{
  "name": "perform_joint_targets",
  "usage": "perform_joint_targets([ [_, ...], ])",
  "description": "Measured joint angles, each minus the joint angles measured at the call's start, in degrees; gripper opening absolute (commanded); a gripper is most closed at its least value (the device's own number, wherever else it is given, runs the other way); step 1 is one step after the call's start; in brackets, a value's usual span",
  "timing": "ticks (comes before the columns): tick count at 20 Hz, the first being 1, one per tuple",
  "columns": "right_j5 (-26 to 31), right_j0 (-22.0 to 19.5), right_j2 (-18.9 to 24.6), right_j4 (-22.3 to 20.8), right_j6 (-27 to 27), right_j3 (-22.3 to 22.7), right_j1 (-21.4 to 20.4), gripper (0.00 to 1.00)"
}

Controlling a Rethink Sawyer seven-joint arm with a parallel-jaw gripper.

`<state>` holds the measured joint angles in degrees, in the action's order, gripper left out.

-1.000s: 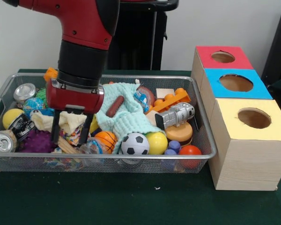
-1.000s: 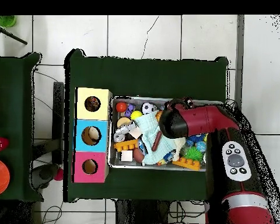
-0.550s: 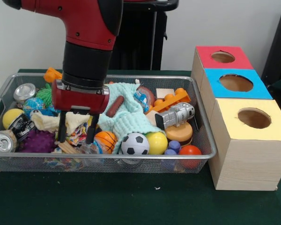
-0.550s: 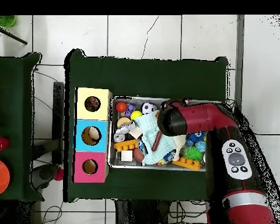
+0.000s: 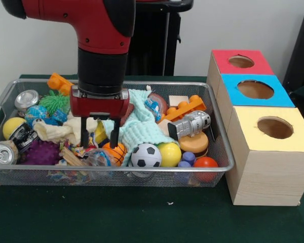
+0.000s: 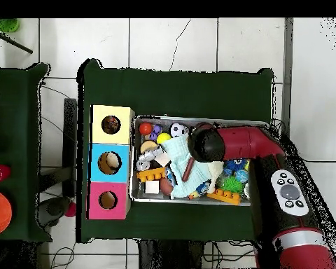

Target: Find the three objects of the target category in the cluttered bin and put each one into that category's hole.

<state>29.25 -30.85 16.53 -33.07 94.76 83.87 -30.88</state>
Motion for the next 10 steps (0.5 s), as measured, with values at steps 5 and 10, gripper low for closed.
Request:
perform_joint_targets([
  [5, 1.4, 0.1, 0.1, 0.8, 0.0, 0.7, 0.3, 1.00],
  [10, 1.6, 0.8, 0.0, 0.2, 0.0, 0.8, 0.7, 1.00],
])
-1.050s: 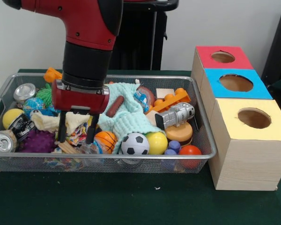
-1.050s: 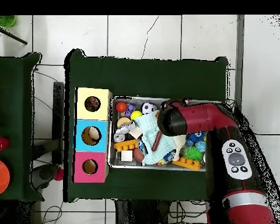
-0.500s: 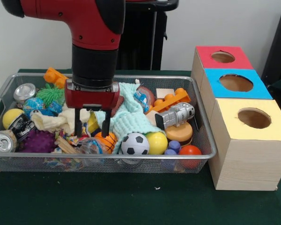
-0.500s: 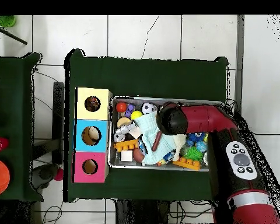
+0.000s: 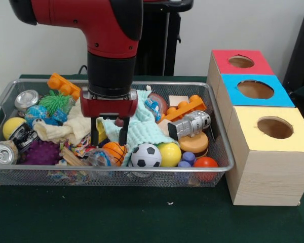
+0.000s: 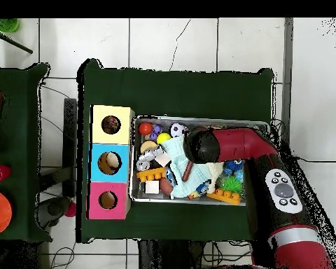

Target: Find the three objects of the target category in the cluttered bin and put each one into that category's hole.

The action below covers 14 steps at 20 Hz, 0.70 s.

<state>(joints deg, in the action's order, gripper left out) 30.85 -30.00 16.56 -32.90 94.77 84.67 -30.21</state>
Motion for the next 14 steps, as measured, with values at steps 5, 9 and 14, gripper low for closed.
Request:
perform_joint_targets([
  [5, 0.0, 1.4, -0.1, -1.7, 0.0, 0.0, 0.2, 1.00],
  [9, 0.0, 2.0, -0.1, -3.0, 0.0, 0.0, 0.3, 1.00],
  [14, 0.2, 2.4, -0.1, -4.4, 0.0, 0.0, 0.4, 1.00],
])
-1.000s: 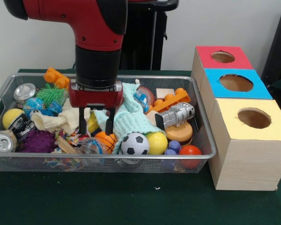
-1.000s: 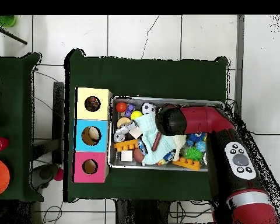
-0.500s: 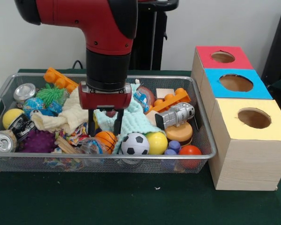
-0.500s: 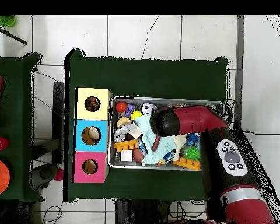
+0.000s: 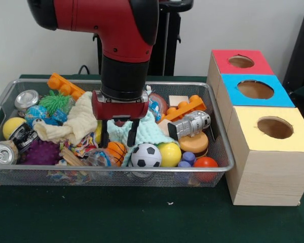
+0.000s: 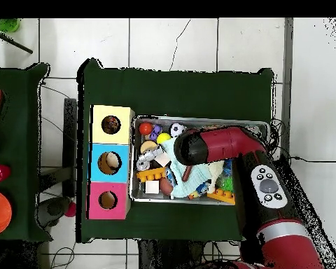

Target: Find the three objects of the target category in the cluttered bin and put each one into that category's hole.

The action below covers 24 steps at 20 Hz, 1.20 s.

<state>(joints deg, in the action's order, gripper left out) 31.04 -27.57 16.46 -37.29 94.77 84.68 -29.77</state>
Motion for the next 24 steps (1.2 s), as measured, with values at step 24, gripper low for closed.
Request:
perform_joint_targets([
  [24, 3.6, 0.1, 0.0, -7.9, 0.0, 0.0, -0.5, 1.00],
])
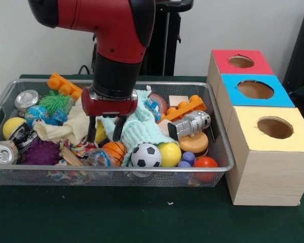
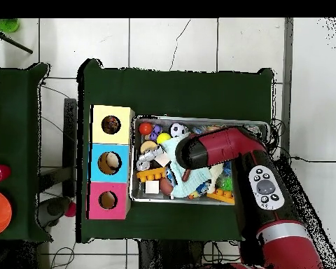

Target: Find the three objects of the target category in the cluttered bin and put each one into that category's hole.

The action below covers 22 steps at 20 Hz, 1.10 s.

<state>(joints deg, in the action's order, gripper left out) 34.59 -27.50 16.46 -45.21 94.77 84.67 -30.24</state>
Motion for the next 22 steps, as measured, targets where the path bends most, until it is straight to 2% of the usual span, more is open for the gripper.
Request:
perform_joint_targets([
  [15, -0.2, -0.1, -0.3, -8.5, 0.0, -0.3, 2.1, 1.00],
  [22, -1.3, 0.0, -0.4, -10.7, 0.0, -0.4, 3.4, 1.00],
])
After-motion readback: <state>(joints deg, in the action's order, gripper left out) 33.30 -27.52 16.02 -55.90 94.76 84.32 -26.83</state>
